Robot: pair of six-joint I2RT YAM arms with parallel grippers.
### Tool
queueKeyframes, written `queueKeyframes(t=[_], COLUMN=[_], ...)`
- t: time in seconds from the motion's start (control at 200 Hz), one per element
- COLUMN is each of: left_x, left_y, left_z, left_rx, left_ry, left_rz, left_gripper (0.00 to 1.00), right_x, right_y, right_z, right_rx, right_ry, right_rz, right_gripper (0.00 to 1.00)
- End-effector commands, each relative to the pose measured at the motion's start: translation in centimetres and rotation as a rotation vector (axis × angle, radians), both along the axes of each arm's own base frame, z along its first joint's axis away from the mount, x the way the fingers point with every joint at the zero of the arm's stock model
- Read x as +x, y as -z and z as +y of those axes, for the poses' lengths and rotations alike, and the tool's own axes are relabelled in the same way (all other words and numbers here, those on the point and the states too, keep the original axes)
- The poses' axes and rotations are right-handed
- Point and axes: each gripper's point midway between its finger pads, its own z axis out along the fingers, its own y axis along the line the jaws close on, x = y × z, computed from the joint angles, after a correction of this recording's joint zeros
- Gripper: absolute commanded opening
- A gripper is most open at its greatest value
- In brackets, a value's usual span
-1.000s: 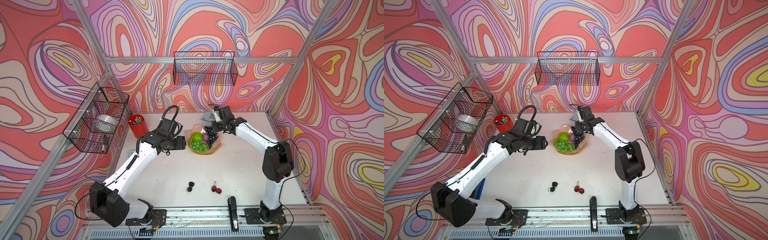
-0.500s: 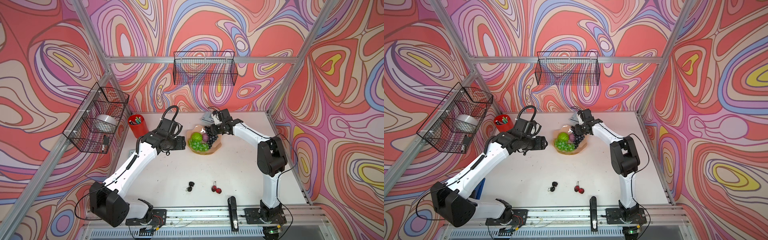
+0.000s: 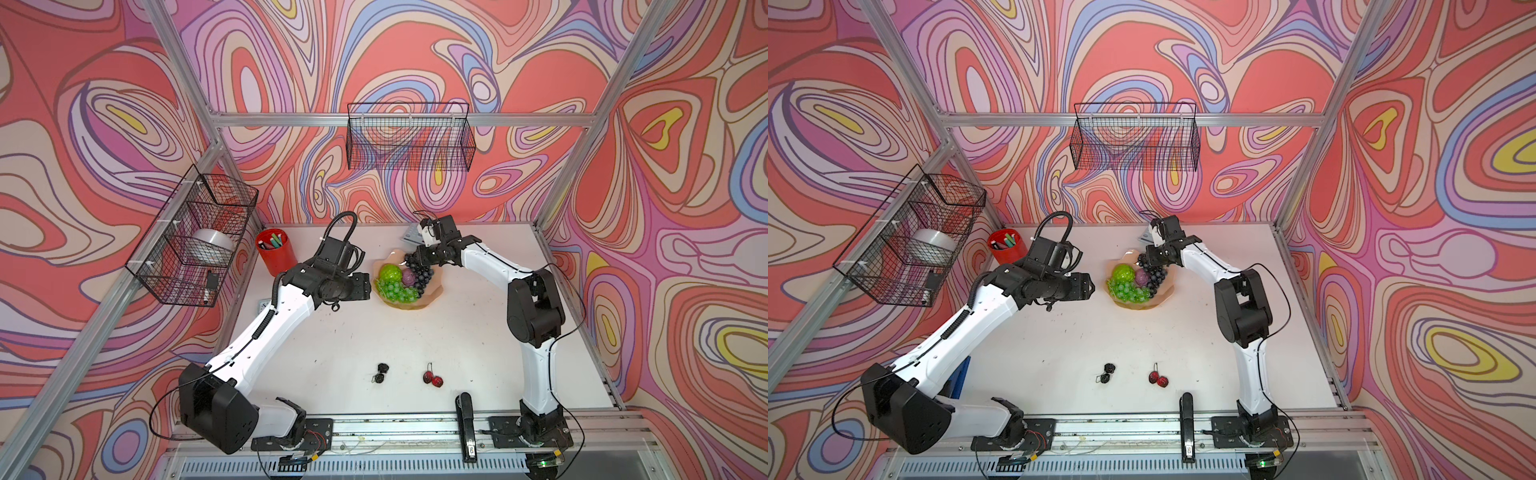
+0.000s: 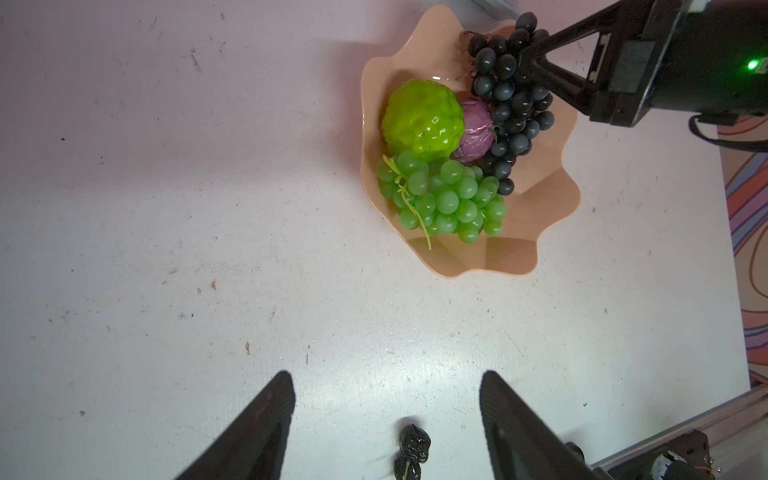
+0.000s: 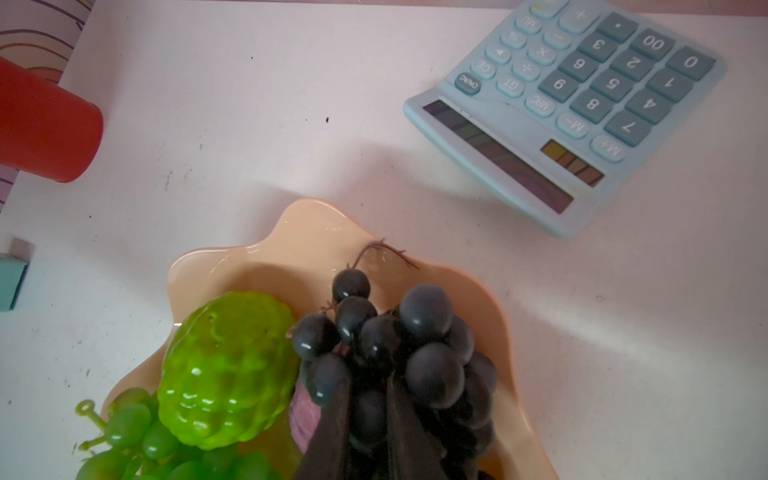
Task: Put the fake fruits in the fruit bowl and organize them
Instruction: 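Open the right gripper on the dark grapes while left gripper moves toward dark cherries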
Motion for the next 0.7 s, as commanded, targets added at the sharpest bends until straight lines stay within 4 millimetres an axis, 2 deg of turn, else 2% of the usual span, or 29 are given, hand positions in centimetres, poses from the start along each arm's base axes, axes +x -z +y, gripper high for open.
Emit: queueKeyframes(t=[0.0,0.215,0.32,0.401,0.496,0.516,0.536,0.691], left_x=[-0.6,-2.6,-4.5,-6.4,-9.3,-10.0,-10.7,-15.4], left_y=[0.3,1.6,2.9,4.4,6.7,7.3,7.9,10.7], left_z=[0.4,-0.5,-1.0,-1.4,-2.1,-2.2,-2.4,-2.9], left_rx=[0.010,-0.018,-0.037,-0.031,-0.014,-0.006,0.000,0.059], left_ry=[-0.003,0.068,0.107,0.141,0.170,0.175,0.184,0.194], left_rz=[0.029,0.123,0.179,0.231,0.318,0.336,0.353,0.452], left_gripper=[0.74,0.73,0.71,0.70,0.70,0.69,0.70,0.74], right_x=[0.2,0.4,-0.6,-2.2,-4.8,-5.5,-6.2,-10.9], right_y=[-0.6,-6.5,-9.9,-11.1,-11.2,-10.5,-11.2,-8.7], right_z=[0.2,-0.7,-1.4,-1.9,-2.1,-2.1,-2.2,-2.5], right_rx=[0.002,-0.015,-0.005,0.000,0.004,0.002,0.011,0.007], right_ry=[-0.009,0.012,0.024,0.033,0.037,0.037,0.040,0.052], right_rz=[0.005,-0.097,-0.153,-0.165,-0.158,-0.146,-0.156,-0.094], right_gripper=[0.20,0.34,0.37,0.38,0.38,0.38,0.38,0.41])
